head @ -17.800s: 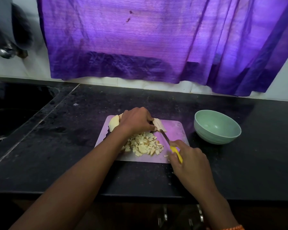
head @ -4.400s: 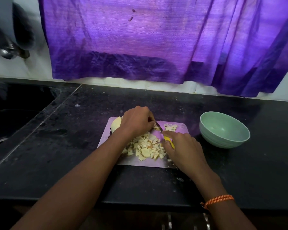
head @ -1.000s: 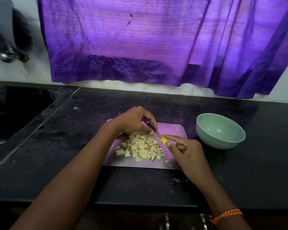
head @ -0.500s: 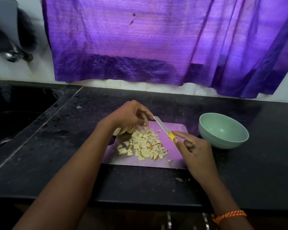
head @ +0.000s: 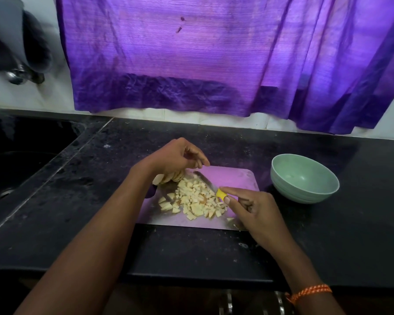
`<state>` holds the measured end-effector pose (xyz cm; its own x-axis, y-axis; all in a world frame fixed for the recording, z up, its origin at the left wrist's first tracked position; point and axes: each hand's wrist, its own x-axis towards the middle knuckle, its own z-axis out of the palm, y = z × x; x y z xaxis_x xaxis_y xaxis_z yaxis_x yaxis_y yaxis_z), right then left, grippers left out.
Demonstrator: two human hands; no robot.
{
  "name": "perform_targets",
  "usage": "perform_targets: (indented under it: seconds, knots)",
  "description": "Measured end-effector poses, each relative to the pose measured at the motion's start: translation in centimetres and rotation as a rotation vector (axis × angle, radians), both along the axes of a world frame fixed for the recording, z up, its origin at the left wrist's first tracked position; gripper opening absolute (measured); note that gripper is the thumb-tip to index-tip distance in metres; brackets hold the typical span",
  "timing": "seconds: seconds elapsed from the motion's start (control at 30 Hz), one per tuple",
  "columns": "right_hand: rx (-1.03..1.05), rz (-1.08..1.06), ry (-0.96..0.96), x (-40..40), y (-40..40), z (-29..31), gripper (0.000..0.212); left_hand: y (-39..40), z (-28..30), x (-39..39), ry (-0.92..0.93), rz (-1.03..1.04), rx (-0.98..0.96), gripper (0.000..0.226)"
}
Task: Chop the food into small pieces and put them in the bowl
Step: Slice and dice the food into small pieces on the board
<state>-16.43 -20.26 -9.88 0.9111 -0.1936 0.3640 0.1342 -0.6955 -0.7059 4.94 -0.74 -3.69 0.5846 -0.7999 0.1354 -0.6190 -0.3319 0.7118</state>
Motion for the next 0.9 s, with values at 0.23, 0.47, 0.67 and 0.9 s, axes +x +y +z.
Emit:
perform_targets:
  seconds: [0.23, 0.47, 0.67, 0.9]
  knots:
    - [0.153, 0.02, -0.123, -0.2, -0.1, 0.2, 0.025, -0.4, 0.0, -0.4, 0.007, -0.082, 0.063, 0.016]
    - [0.075, -0.129, -0.216, -0.2, -0.3, 0.6, 0.025, 1.1, 0.6, 0.7, -0.115, 0.117, 0.039, 0.021]
    - [0.016, -0.158, -0.194, -0.2, -0.1, 0.6, 0.026, 3.2, 1.0, 1.9, -0.176, 0.364, 0.097, 0.012]
    - [-0.049, -0.17, -0.164, 0.1, 0.1, 0.5, 0.025, 4.2, 0.8, 2.3, 0.109, 0.457, 0.538, 0.042]
